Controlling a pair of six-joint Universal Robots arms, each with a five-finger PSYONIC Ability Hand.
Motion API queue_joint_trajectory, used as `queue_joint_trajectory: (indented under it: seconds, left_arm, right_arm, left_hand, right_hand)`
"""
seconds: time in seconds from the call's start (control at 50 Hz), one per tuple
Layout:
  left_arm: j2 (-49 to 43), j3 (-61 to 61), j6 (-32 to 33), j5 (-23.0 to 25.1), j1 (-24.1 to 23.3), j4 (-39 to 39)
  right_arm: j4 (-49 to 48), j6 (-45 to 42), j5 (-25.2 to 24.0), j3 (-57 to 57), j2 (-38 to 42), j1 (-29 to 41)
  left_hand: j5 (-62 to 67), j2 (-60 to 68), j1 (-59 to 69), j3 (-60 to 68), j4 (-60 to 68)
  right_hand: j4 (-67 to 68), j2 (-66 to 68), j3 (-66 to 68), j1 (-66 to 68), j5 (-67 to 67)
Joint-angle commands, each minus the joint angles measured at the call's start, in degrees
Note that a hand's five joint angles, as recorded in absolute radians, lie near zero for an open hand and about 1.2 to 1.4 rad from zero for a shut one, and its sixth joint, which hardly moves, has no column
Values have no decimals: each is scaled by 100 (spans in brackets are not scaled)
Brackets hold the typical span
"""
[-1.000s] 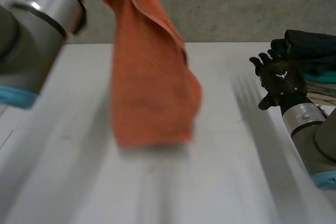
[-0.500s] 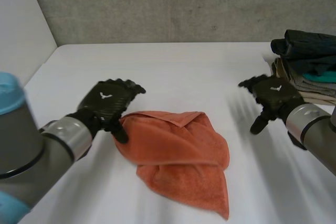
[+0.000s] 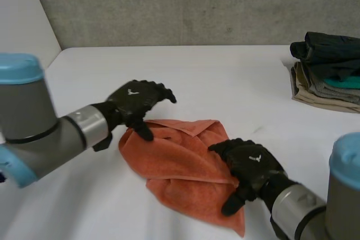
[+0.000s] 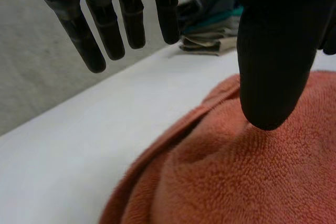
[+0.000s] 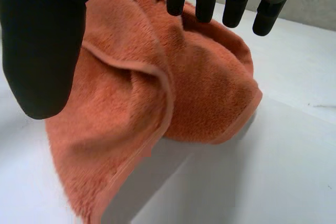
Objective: Fold the laundry.
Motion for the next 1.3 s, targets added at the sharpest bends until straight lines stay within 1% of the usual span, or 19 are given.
queue_joint_trajectory:
  seconds: [0.02, 0.08, 0.12, 0.16, 0.18, 0.2, 0.24, 0.3, 0.32, 0.4, 0.44, 0.5, 0.6, 0.8, 0.96, 1.06, 1.16, 1.18, 1.3]
  left_arm:
    - [-1174, 1308, 439, -359, -590, -454]
    - [-1518, 1723, 484, -448, -740, -692]
    - [-1808, 2101, 537, -509, -846, -938]
    - [-1984, 2320, 563, -553, -881, -1087]
    - [-2107, 2504, 607, -623, -890, -1219]
    - [-2143, 2584, 616, -676, -881, -1263]
    - [-2161, 2725, 625, -834, -838, -1264]
    - [-2038, 3050, 581, -1378, -653, -1019]
    - [-1960, 3251, 502, -1710, -548, -713]
    - [-1591, 3656, 12, -2362, -285, 226]
    - [-1406, 3745, -253, -2521, -161, 615]
    - [-1028, 3824, -754, -2732, 41, 1292]
    - [-492, 3676, -1107, -2926, 270, 1698]
    - [10, 2175, -949, -2742, 840, 1681]
    - [238, 374, -738, -2496, 1201, 1663]
    - [265, -700, -711, -2198, 1175, 1549]
    - [177, -1422, -580, -1793, 1184, 1505]
    - [186, -1536, -449, -1688, 1271, 1505]
    - [440, -1756, -114, -1380, 1667, 1514]
  right_arm:
    - [-723, -328, 658, 214, 305, 434]
    - [-1013, -425, 992, 136, 638, 540]
    - [-1136, -512, 1132, 39, 884, 566]
    - [-1216, -591, 1212, -31, 1043, 558]
    - [-1259, -627, 1221, -58, 1104, 549]
    - [-1390, -705, 1230, -136, 1209, 531]
    - [-1558, -811, 1204, -260, 1272, 470]
    - [-1839, -1250, 1090, -646, 1342, 233]
    - [-1910, -1408, 1080, -812, 1360, 163]
    - [-2217, -2383, 1133, -1831, 1334, -84]
    - [-2532, -2822, 1247, -2523, 1316, -171]
    - [-3007, -2947, 1431, -3132, 1281, -242]
    - [-4131, -2991, 1564, -3889, 1254, -295]
    - [-3880, -3176, 1529, -3741, 1281, -391]
    - [-2940, -3650, 1230, -2960, 1676, -611]
    - [-2193, -3826, 1107, -2257, 2044, -717]
    - [-2139, -3651, 931, -1860, 2318, -787]
    - [-2148, -3616, 914, -1816, 2335, -796]
    - [-2148, -3361, 861, -1640, 2274, -980]
  left_hand:
    - [582, 611, 594, 618, 609]
    - [716, 745, 727, 752, 743]
    - [1755, 1784, 1766, 1791, 1781]
    - [3365, 3394, 3377, 3401, 3392]
    - [5456, 5485, 5468, 5492, 5483]
    - [5608, 5637, 5620, 5644, 5635]
    - [5610, 5639, 5621, 5646, 5636]
    - [5610, 5639, 5621, 5646, 5636]
    - [5610, 5639, 5621, 5646, 5636]
    - [5610, 5639, 5621, 5646, 5636]
    - [5610, 5639, 5621, 5646, 5636]
    - [5610, 5639, 5621, 5646, 5636]
    - [5610, 5639, 5621, 5646, 5636]
    - [5610, 5639, 5621, 5646, 5636]
    - [5610, 5639, 5621, 5646, 5636]
    - [5610, 5639, 5621, 5646, 5636]
    - [2455, 2484, 2467, 2491, 2482]
    - [1450, 1479, 1462, 1486, 1477]
    - [988, 1017, 999, 1024, 1014]
  right_hand:
    - [917, 915, 917, 844, 865]
    - [1706, 1704, 1707, 1633, 1654]
    - [2594, 2592, 2595, 2522, 2542]
    - [4289, 4287, 4290, 4216, 4237]
    - [5631, 5629, 5632, 5559, 5579]
    - [6763, 6761, 6764, 6690, 6711]
    - [6774, 6772, 6775, 6702, 6722]
    - [6774, 6772, 6775, 6702, 6722]
    - [6774, 6772, 6775, 6702, 6722]
    - [6774, 6772, 6775, 6702, 6722]
    - [6774, 6772, 6775, 6702, 6722]
    - [6774, 6772, 6775, 6702, 6722]
    - [6774, 6772, 6775, 6702, 6722]
    - [6774, 6772, 6775, 6702, 6722]
    - [6774, 6772, 6775, 6702, 6722]
    - [6774, 6772, 6775, 6702, 6722]
    - [6774, 6772, 6775, 6702, 6722]
    - [6774, 6772, 6775, 6702, 6722]
    - [6774, 6772, 6775, 6702, 6722]
